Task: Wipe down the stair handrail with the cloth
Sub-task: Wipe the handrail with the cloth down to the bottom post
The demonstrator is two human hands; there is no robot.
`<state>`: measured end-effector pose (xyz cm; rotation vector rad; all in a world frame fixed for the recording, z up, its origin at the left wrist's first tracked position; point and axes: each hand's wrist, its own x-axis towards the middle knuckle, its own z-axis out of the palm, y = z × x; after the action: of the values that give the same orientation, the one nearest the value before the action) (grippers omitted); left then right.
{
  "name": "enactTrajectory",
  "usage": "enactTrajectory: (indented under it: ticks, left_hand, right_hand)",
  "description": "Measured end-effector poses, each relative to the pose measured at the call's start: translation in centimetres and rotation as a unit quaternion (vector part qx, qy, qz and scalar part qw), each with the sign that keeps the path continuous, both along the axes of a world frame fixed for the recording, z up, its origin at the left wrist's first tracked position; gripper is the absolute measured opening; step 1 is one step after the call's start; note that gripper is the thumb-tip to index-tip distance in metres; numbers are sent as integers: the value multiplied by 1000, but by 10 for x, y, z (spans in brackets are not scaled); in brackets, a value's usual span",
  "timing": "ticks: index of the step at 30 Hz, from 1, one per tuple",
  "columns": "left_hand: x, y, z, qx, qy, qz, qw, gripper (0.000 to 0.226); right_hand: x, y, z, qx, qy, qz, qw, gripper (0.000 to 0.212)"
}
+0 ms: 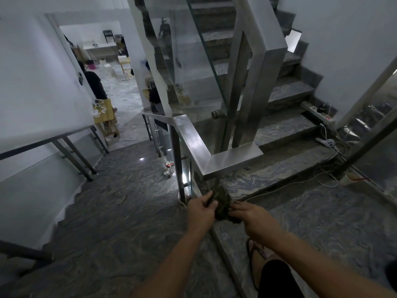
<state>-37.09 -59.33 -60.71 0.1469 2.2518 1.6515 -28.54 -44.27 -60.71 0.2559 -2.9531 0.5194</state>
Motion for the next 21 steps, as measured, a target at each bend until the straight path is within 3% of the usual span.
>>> enactTrajectory:
  ticks: [4,8,12,15,18,21]
  left_hand:
    - [11,1,7,-21,52,50,997,38]
    - [1,2,38,2,214,93,972,37]
    - [-22,4,46,-61,317,70,944,43]
    - [-39,6,39,-177,319,14,931,39]
    - [-49,6,34,-287,292,-51,911,32]
    - [-56,4,29,-319,310,-83,892,36]
  right_hand:
    - [2,10,25,-1,54,-46,997,35]
    - [-22,14,55,36,150,-79,985,30]
    - [-65,17,66,87,176,-93,976,30]
    - [-91,16,61,166,104,-88,977,30]
    - [-102,9,42,158,36,-116,980,26]
    - [-104,12,28,146,59,-118,980,28]
